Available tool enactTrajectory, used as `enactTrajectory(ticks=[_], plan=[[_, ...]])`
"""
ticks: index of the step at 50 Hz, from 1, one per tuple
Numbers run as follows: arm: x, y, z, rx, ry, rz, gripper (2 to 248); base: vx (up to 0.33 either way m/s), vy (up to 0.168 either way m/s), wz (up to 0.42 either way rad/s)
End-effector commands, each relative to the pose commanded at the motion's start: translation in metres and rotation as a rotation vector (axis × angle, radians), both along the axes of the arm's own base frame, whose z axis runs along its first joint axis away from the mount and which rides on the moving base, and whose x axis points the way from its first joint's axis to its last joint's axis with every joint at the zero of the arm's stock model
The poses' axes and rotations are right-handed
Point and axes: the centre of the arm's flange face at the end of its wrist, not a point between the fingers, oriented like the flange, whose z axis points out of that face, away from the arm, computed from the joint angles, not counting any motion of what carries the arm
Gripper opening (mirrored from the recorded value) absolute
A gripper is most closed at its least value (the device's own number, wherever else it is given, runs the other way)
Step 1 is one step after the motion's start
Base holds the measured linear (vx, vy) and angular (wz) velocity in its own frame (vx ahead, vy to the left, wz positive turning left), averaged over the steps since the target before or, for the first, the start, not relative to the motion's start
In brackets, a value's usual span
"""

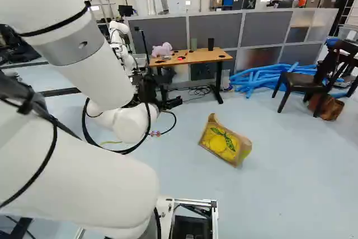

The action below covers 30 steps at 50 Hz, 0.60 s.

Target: Pick up the bag on the ground and place it on the table

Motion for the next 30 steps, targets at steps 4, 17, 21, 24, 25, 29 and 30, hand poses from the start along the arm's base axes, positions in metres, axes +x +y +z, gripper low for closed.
enactTrajectory(ticks=[4,17,21,24,25,29,30], plan=[[0.0,0.0,0.0,0.0,0.0,0.0,247,0.109,-0.005,-0.008],[0.0,0.0,0.0,0.0,0.0,0.0,247,0.109,0.0,-0.006],[0.0,0.0,0.0,0.0,0.0,0.0,247,0.11,-0.001,-0.005],[0.0,0.0,0.0,0.0,0.0,0.0,247,0.106,-0.001,-0.002],[0.0,0.0,0.0,0.0,0.0,0.0,247,0.099,0.002,-0.009],[0.0,0.0,0.0,0.0,0.0,0.0,247,0.11,0.0,-0.003],[0.0,0.0,0.0,0.0,0.0,0.0,247,0.121,0.003,-0.01]])
